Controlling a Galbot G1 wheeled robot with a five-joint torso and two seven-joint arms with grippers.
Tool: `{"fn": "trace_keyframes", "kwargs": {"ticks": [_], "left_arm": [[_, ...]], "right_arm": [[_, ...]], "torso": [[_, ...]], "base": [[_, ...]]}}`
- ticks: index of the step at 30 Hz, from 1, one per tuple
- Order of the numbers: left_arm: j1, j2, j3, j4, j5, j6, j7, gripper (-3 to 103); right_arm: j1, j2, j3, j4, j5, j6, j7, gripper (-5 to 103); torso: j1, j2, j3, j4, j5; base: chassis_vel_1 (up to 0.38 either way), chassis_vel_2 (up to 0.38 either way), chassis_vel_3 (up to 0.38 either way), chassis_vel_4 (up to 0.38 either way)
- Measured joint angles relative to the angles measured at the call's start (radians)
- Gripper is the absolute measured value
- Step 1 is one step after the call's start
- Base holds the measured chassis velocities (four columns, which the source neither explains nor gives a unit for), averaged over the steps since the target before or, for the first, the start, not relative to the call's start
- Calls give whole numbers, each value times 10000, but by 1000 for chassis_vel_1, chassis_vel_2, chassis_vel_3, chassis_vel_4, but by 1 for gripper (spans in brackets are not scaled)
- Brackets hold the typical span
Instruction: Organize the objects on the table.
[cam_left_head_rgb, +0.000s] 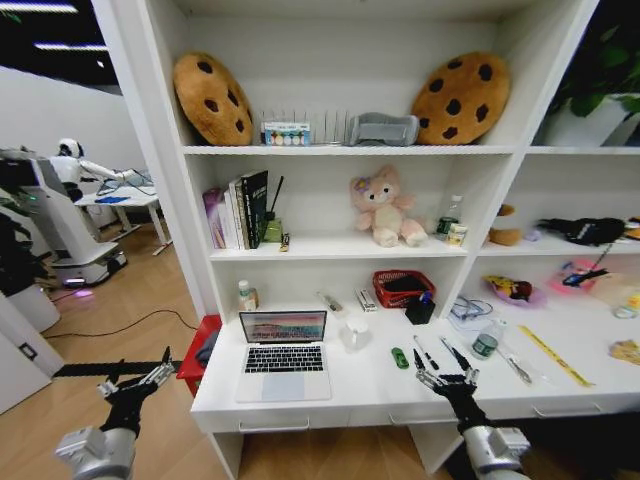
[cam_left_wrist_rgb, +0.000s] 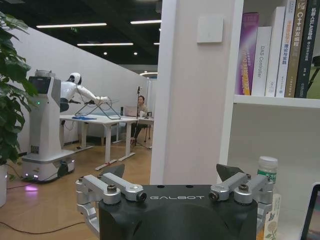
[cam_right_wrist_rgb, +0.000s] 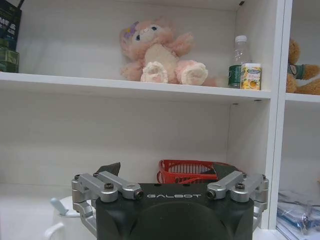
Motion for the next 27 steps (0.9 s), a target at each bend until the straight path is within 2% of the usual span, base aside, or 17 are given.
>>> {"fn": "trace_keyframes", "kwargs": {"ticks": [6,9,10,11,13,14,15,17,19,20,21,22,23,24,25,26,27], "left_arm": [[124,574,-60,40,-192,96,171,100],[40,1813,-80,-19,-554,371,261,81],[40,1813,-80,-19,-554,371,261,81],[-73,2200,-36,-11,-694,465,260,81],[-375,3310,71,130,-1165,641,245,71],[-375,3310,71,130,-1165,641,245,71],[-409,3703,71,155,-1330,682,247,66],[-428,4662,26,181,-1779,768,259,60],[-467,5922,5,244,-2364,875,243,43],[-467,5922,5,244,-2364,875,243,43],[-649,6572,155,349,-2593,929,196,38],[-649,6572,155,349,-2593,929,196,38],[-836,6959,340,425,-2708,962,190,38],[-1025,7351,559,497,-2815,987,190,32],[-1025,7351,559,497,-2815,987,190,32],[-1222,7853,829,587,-2907,1009,200,22],[-1301,8104,958,628,-2938,1011,236,22]], "right_arm": [[7,59,34,-97,-55,-81,299,100],[-38,178,141,-276,18,-50,383,100],[-38,178,141,-276,18,-50,383,100],[-53,219,168,-316,23,-14,390,100],[-74,321,200,-359,60,40,396,100],[-74,321,200,-359,60,40,396,100],[-56,325,201,-369,71,42,397,100],[21,307,172,-413,108,46,400,100],[202,181,72,-534,181,46,400,100],[202,181,72,-534,181,46,400,100],[260,151,58,-578,207,46,402,100],[260,151,58,-578,207,46,402,100],[256,162,69,-587,235,45,402,100],[249,188,105,-586,255,46,403,100],[249,188,105,-586,255,46,403,100],[206,240,165,-579,266,51,403,100],[177,268,193,-563,269,56,404,100]], "torso": [[9,-3,2,0,2],[5,-3,1,1,5],[5,-3,1,1,5],[3,-3,1,0,2],[-9,2,-2,-4,3],[-9,2,-2,-4,3],[-10,3,-3,-4,-1],[-10,3,-2,0,2],[-10,3,-2,0,9],[-10,3,-2,0,9],[-6,2,-1,4,7],[-6,2,-1,4,7],[-3,1,0,3,6],[0,0,0,-1,5],[0,0,0,-1,5],[2,0,1,-3,4],[2,0,1,-4,4]], "base": [[-187,168,163,-161],[-37,67,48,-4],[0,0,0,0],[0,0,0,0],[57,-47,-58,20],[57,-64,-55,49],[37,-64,-55,43],[39,-57,-56,37],[0,0,0,0],[0,0,0,0],[0,0,0,0],[0,0,0,0],[0,0,0,0],[0,0,0,0],[0,0,0,0],[0,0,0,0],[0,0,0,0]]}}
